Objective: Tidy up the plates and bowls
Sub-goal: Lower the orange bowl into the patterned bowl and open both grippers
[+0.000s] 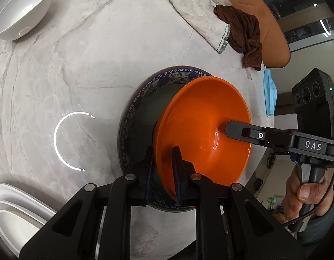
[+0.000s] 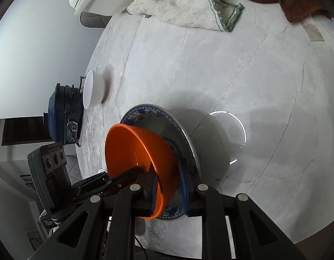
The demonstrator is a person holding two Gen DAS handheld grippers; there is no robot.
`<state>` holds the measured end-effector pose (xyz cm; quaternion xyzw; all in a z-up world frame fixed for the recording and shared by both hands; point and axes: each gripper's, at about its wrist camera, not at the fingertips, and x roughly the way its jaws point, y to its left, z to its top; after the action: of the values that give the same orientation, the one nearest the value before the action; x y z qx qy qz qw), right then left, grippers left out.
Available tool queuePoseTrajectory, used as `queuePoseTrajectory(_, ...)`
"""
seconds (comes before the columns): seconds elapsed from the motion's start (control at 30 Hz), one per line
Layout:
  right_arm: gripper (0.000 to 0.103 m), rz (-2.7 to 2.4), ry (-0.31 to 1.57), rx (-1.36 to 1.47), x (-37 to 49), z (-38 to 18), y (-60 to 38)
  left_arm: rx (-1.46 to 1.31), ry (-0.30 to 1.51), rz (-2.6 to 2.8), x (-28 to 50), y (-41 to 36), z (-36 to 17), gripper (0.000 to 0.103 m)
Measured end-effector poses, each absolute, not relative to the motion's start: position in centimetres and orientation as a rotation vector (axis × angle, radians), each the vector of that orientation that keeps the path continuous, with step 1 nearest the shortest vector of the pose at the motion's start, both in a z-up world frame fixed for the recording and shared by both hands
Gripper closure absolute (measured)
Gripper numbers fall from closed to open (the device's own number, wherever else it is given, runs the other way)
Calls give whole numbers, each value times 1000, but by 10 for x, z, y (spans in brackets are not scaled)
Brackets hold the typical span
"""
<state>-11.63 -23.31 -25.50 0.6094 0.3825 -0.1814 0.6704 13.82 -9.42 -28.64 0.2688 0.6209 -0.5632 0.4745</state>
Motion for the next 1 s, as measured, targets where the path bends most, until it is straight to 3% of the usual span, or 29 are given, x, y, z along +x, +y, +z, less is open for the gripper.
queuePoseTrajectory(0.33,85,-474,952,1197,-105,-245,-226,665,1519,-1360,136,-96,-289,84)
queuePoseTrajectory(0.43,87,-490,981,1143,-99,-243,-223,638,1516,-1378,135,-94,-285,71)
queuePoseTrajectory(0.57,91,-503,1022,1072,-91,-242,-219,607,1513,-1427,128,-95,-276,33)
queuePoseTrajectory(0.8,95,-531,1083,976,-82,-239,-213,583,1491,-1424,124,-93,-263,8)
queuePoseTrajectory(1.0,95,-547,1098,949,-78,-238,-212,528,1489,-1421,134,-86,-249,5)
